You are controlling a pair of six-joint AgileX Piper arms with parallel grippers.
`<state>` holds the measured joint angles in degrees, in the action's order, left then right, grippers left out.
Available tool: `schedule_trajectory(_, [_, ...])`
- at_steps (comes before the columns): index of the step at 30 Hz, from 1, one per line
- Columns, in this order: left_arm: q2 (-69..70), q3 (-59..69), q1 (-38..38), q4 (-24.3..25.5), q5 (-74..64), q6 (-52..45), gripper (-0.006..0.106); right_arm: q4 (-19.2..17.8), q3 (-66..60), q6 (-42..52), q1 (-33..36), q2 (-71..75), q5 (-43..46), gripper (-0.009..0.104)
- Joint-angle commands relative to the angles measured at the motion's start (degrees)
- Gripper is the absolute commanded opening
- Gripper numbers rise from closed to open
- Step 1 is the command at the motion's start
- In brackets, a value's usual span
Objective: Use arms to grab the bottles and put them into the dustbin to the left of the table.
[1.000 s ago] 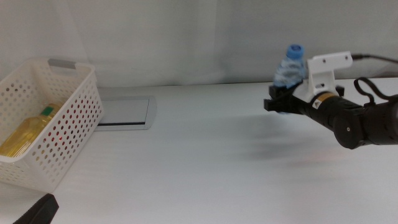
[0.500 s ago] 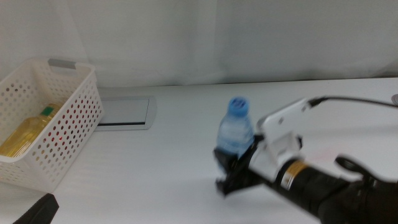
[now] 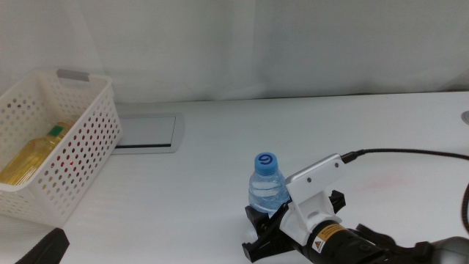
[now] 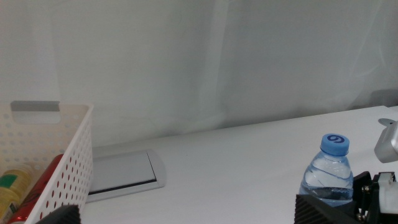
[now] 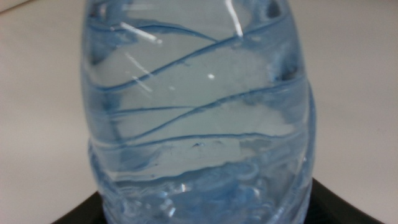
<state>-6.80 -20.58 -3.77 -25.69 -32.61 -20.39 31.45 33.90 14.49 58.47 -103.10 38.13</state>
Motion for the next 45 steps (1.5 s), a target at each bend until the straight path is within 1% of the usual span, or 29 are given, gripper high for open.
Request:
schedule_trajectory(1, [-0.3, 0.3, -0.25, -0.66, 0.32, 0.56, 0.089, -0.17, 0.27, -2.43, 0.1, -1.23, 7.38, -0.002])
schedule_trajectory(5, [-0.3, 0.3, -0.25, -0.66, 0.32, 0.56, 0.089, -0.43, 0.37, -6.62, -0.1, -3.63, 7.78, -0.002])
schedule_trajectory(19, [-0.3, 0.3, -0.25, -0.66, 0.32, 0.56, 0.089, -0.56, 0.37, -8.52, -0.25, -5.63, 9.15, -0.002])
schedule_trajectory(21, [-0.3, 0.3, -0.25, -0.66, 0.32, 0.56, 0.089, -0.56, 0.37, -8.52, -0.25, -5.63, 9.6, 0.007])
schedule_trajectory(22, [-0.3, 0.3, -0.25, -0.66, 0.32, 0.56, 0.089, -0.56, 0.37, -8.52, -0.25, -5.63, 9.6, 0.036])
schedule_trajectory(23, [-0.3, 0.3, -0.25, -0.66, 0.32, 0.56, 0.089, -0.56, 0.37, -8.52, -0.25, -5.63, 9.6, 0.044])
schedule_trajectory(24, [-0.3, 0.3, -0.25, -0.66, 0.32, 0.56, 0.089, -0.56, 0.37, -8.52, -0.25, -5.63, 9.75, 0.066])
schedule_trajectory(26, [-0.3, 0.3, -0.25, -0.66, 0.32, 0.56, 0.089, -0.56, 0.37, -8.52, -0.25, -5.63, 9.75, 0.083])
schedule_trajectory(27, [-0.3, 0.3, -0.25, -0.66, 0.32, 0.56, 0.089, -0.56, 0.37, -8.52, -0.25, -5.63, 9.85, 0.089])
schedule_trajectory(29, [-0.3, 0.3, -0.25, -0.66, 0.32, 0.56, 0.089, -0.56, 0.37, -8.52, -0.25, -5.63, 9.83, 0.094])
schedule_trajectory(34, [-0.3, 0.3, -0.25, -0.66, 0.35, 0.56, 0.088, -0.44, 0.37, -7.49, -0.25, -3.09, 8.22, 0.094])
schedule_trajectory(37, [-0.3, 0.3, -0.25, -0.66, 0.56, 0.56, 0.087, -0.11, 0.37, -4.81, -0.25, 0.83, 3.66, 0.094])
schedule_trajectory(40, [-0.3, 0.3, -0.25, -0.66, 0.56, 0.56, 0.087, 2.01, 0.37, -2.23, -0.25, 5.45, -1.76, 0.094])
schedule_trajectory(41, [-0.3, 0.3, -0.25, -0.66, 0.66, 0.56, 0.087, 3.41, 0.37, 1.1, -0.25, 9.11, -5.86, 0.094])
schedule_trajectory(45, [-0.3, 0.3, -0.25, -0.66, 0.76, 0.56, 0.087, 7.04, 0.31, 8.4, -0.25, 16.78, -13.76, 0.094])
